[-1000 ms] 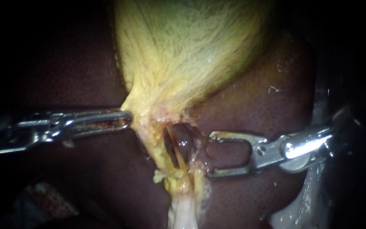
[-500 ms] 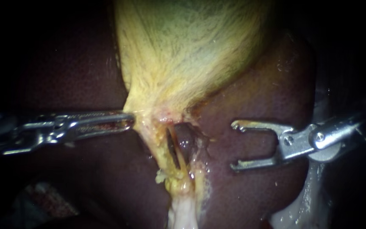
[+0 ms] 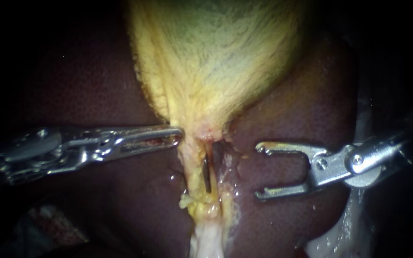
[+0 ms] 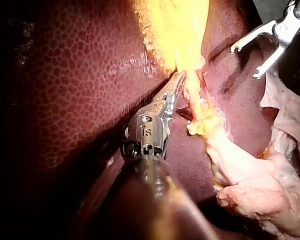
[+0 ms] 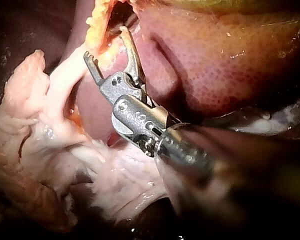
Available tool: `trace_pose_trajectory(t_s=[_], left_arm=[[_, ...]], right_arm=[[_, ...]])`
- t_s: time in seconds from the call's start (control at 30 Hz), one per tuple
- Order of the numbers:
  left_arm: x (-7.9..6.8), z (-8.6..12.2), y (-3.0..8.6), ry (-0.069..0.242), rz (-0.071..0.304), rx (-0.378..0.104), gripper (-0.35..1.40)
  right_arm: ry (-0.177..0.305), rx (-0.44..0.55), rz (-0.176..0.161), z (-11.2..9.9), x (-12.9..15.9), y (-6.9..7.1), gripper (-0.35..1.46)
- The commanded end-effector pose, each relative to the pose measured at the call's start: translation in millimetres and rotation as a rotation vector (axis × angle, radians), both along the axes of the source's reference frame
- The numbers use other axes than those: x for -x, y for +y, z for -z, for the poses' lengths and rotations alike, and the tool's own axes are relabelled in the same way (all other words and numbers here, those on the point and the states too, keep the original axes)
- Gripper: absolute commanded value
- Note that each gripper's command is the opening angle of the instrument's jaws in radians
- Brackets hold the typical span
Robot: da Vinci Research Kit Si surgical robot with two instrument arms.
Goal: Going back first clip left tube
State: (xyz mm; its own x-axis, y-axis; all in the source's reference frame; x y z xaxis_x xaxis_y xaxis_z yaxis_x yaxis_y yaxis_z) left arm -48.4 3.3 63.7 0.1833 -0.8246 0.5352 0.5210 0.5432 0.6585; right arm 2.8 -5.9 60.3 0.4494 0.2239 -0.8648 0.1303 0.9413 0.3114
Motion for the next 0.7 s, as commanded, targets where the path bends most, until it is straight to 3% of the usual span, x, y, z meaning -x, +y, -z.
trace_pose_trajectory(t_s=[0.03,0.4,0.7], left_arm=[[0.1,0.0,-0.1,0.0,-0.002,0.0,-0.35],[0.5,-0.2,-0.4,-0.004,-0.006,0.0,-0.35],[0.5,-0.2,-0.3,-0.004,-0.007,0.0,-0.35]], right_arm=[[0.0,0.0,0.0,0.0,0.0,0.0,0.6],[0.0,0.0,0.0,0.0,0.0,0.0,0.6],[0.011,0.041,0.019,0.0,0.1,0.1,0.6]])
